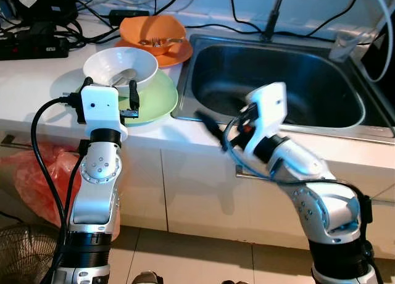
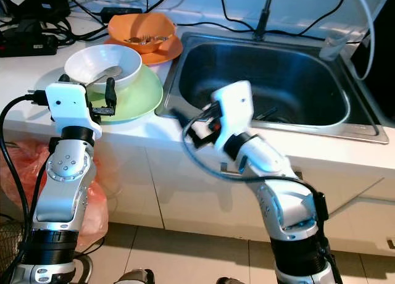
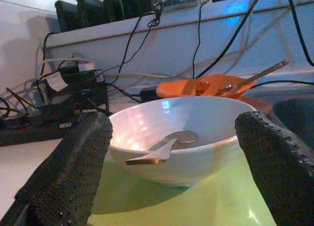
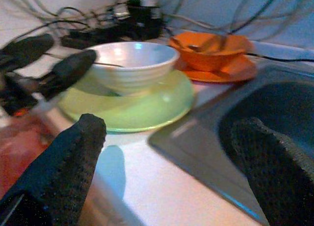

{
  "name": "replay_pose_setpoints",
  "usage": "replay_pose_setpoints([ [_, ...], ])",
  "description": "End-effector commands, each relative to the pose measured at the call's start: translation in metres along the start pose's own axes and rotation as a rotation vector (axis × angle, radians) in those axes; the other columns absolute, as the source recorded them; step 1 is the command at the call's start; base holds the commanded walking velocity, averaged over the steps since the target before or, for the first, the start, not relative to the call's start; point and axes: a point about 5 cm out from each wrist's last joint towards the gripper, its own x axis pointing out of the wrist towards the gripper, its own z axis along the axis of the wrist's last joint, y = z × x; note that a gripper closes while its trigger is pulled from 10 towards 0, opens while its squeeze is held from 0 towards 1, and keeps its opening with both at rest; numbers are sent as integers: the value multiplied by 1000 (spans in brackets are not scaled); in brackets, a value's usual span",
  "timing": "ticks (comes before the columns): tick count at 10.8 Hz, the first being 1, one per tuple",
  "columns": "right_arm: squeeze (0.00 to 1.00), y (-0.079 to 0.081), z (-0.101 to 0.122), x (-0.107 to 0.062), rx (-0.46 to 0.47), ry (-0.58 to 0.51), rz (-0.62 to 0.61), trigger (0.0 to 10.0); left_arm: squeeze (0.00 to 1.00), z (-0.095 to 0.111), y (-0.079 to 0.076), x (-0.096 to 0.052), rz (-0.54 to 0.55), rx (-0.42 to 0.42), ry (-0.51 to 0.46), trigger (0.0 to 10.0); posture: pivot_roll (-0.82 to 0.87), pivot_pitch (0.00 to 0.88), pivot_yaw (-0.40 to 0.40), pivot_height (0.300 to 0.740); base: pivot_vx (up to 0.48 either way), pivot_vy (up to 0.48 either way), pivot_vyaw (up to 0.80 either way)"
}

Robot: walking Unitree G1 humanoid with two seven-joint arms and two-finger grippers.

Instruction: Kitchen organization

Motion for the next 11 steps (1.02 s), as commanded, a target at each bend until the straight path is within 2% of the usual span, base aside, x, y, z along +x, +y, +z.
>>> replay_pose_setpoints([
  [1,0,4,-1,-3,14,11,36,10000,0,-3,-3,0,-9,-4,3,10000,27,80,-68,740,0,0,0],
  [2,0,8,-2,-5,27,29,76,10000,0,-6,-2,3,0,-7,8,10000,23,81,-71,740,0,0,0],
  [5,0,10,-4,-9,15,49,96,10000,0,-11,-6,6,-2,-37,20,10000,8,78,-79,740,0,0,0],
  [11,0,13,-4,-12,18,67,132,10000,0,-19,-11,19,-6,-50,-35,10000,-15,78,-113,740,0,0,0],
])
